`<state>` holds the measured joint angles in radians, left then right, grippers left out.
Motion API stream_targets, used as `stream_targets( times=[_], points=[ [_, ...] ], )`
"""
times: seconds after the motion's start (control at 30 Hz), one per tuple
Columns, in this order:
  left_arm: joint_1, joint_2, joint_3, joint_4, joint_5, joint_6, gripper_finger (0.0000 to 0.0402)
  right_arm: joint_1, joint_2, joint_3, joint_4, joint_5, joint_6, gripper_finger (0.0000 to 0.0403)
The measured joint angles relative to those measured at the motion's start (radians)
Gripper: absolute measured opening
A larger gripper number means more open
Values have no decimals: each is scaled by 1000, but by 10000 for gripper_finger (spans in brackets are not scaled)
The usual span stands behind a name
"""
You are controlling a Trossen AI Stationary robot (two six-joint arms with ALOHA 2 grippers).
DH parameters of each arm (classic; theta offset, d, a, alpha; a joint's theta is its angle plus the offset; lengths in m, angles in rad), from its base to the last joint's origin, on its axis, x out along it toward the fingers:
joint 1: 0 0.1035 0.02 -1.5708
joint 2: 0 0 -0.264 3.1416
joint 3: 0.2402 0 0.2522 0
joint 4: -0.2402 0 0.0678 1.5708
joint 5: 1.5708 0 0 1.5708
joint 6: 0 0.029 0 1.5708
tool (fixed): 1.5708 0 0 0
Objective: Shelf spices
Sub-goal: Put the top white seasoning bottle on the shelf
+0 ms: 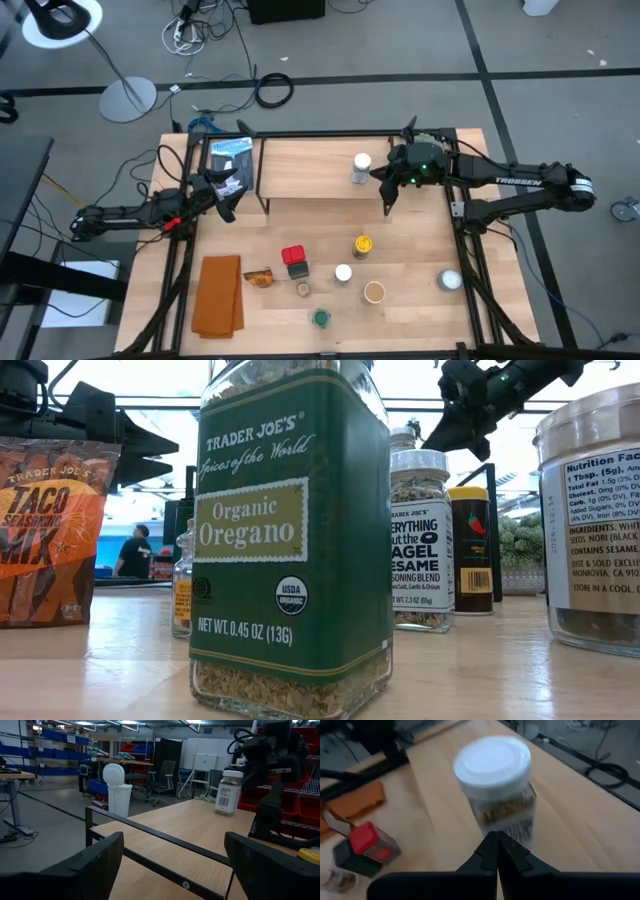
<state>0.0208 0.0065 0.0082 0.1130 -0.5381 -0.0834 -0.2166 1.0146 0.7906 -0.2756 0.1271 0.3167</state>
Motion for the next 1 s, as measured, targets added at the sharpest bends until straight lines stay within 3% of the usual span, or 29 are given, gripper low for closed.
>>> stream_targets(
  times=[0.37,0.63,0.87,1.0],
  points=[
    [0,0,0,0,0,0,351,36,115,0,176,16,3,0],
    [0,0,0,0,0,0,351,91,60,10,161,69,-3,0],
    [0,0,0,0,0,0,351,121,48,10,46,75,-6,0],
    [0,0,0,0,0,0,351,137,40,10,13,130,-46,0]
  ],
)
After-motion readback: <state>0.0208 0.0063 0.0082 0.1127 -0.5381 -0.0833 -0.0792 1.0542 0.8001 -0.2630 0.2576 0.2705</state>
